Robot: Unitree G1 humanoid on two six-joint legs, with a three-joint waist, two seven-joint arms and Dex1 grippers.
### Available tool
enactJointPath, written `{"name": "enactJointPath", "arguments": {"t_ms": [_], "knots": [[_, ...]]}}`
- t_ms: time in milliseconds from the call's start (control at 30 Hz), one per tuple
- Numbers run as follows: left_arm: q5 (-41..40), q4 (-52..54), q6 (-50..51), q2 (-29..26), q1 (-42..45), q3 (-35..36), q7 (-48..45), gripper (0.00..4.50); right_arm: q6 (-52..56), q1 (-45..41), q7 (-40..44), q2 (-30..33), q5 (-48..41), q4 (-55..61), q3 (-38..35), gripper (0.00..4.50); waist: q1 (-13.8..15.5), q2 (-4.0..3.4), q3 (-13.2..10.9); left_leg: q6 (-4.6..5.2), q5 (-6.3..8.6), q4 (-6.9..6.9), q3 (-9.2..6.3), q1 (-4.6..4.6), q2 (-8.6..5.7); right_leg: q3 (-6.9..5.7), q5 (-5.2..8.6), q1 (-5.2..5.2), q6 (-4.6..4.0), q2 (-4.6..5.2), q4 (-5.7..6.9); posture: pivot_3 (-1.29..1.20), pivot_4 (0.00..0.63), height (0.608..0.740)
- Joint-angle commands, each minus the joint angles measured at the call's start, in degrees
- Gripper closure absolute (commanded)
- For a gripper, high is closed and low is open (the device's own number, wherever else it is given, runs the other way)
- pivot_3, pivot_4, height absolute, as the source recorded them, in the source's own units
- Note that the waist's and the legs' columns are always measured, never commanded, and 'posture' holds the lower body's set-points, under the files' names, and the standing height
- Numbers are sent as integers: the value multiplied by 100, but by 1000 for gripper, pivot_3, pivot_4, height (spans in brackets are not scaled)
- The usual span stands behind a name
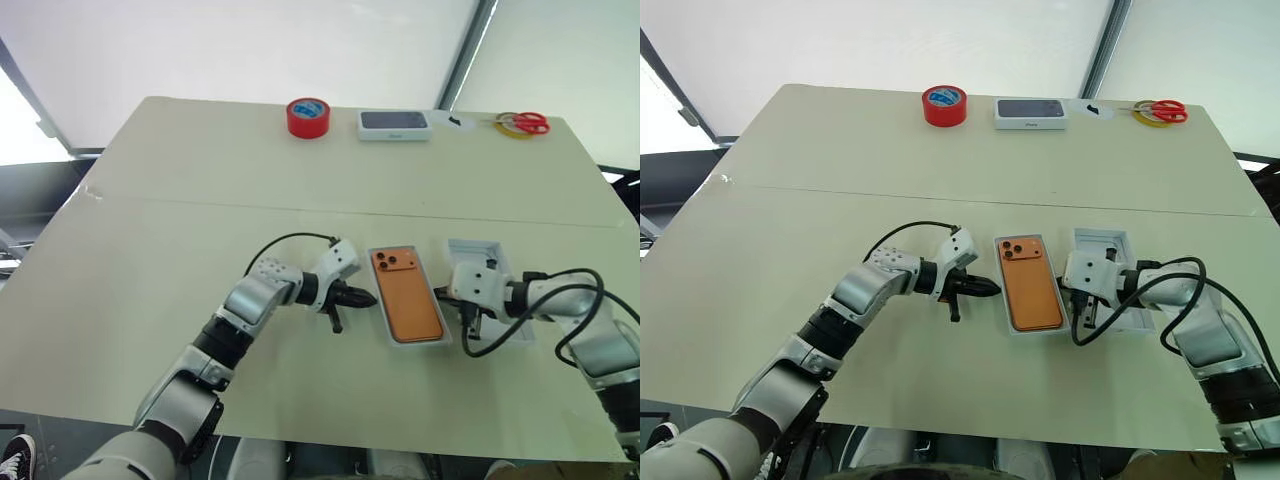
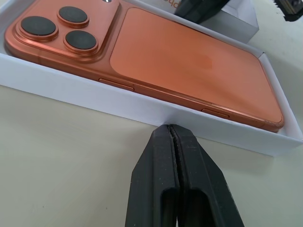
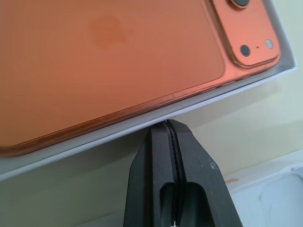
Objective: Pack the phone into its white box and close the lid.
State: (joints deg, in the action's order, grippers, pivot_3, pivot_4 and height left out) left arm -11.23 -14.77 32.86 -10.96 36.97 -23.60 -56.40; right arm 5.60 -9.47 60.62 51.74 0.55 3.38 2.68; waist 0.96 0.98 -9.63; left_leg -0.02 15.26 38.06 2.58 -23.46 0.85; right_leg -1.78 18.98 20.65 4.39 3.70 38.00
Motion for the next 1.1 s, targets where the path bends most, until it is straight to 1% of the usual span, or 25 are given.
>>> {"name": "enactJointPath", "arguments": {"t_ms": [33,233,300,400,433,533,600,667,733,767,867,933,1100], "knots": [[22,25,-51,103,52,20,38,4439,-133,19,-42,126,140,-116,27,4500,-8,0,0,0,0,1,0,1,0,0,0,0,0,0,0,0,150,740],[46,-7,-160,116,35,139,173,4439,-158,38,87,273,83,-234,0,4500,-4,0,0,0,0,3,-1,2,0,0,0,-3,0,0,0,0,150,740],[97,-95,-212,137,67,171,275,4439,-328,62,56,357,158,-322,-24,4500,-1,-1,0,0,0,3,-2,3,0,-1,0,-3,0,0,0,0,150,740],[144,-170,-291,160,77,151,308,4439,-117,103,266,395,-140,-255,-84,4500,-2,-1,0,0,0,4,-2,3,0,-1,0,-5,0,0,-1,0,150,740],[137,-171,-294,187,74,154,320,4439,-205,57,158,391,-34,-314,-57,4500,-3,0,0,0,0,4,-2,3,0,-1,0,-5,0,0,-1,0,150,740],[51,-130,-278,275,61,188,308,4439,-168,-43,175,374,-48,-423,8,4500,-6,-1,0,0,0,4,-3,4,0,-1,0,-5,0,0,-1,0,150,740],[177,-268,-401,277,122,189,433,4439,38,67,337,443,-174,-337,-2,4500,-5,0,0,0,0,4,-3,4,0,-1,0,-6,0,0,-1,0,150,740],[180,-451,-437,327,224,306,539,4439,-59,149,300,502,-123,-340,-46,4500,11,0,0,1,0,5,-4,4,0,-2,0,-7,1,0,-1,0,150,740],[169,-547,-510,354,278,356,543,4439,293,143,422,490,-364,-308,-100,4500,6,0,0,1,0,6,-6,4,0,-4,0,-8,1,0,-1,0,150,740],[174,-582,-523,371,299,364,557,4439,291,188,504,516,-449,-214,-116,4500,-1,0,0,1,1,6,-5,4,0,-4,0,-9,1,0,-2,0,150,740],[225,-627,-629,386,316,315,551,4439,-24,7,93,419,-119,-365,-77,4500,-15,-1,0,1,1,5,-6,4,0,-4,0,-7,1,0,-2,0,150,740],[202,-591,-616,374,296,286,443,4439,-161,-11,106,474,-11,-455,-3,4500,-15,-1,0,1,1,5,-5,4,0,-4,0,-7,1,0,-2,0,150,740],[222,-796,-814,399,390,522,677,4439,-321,-161,31,507,16,-712,-116,4500,-14,-1,0,1,0,6,-5,4,0,-4,0,-8,1,0,-1,0,150,740]]}}
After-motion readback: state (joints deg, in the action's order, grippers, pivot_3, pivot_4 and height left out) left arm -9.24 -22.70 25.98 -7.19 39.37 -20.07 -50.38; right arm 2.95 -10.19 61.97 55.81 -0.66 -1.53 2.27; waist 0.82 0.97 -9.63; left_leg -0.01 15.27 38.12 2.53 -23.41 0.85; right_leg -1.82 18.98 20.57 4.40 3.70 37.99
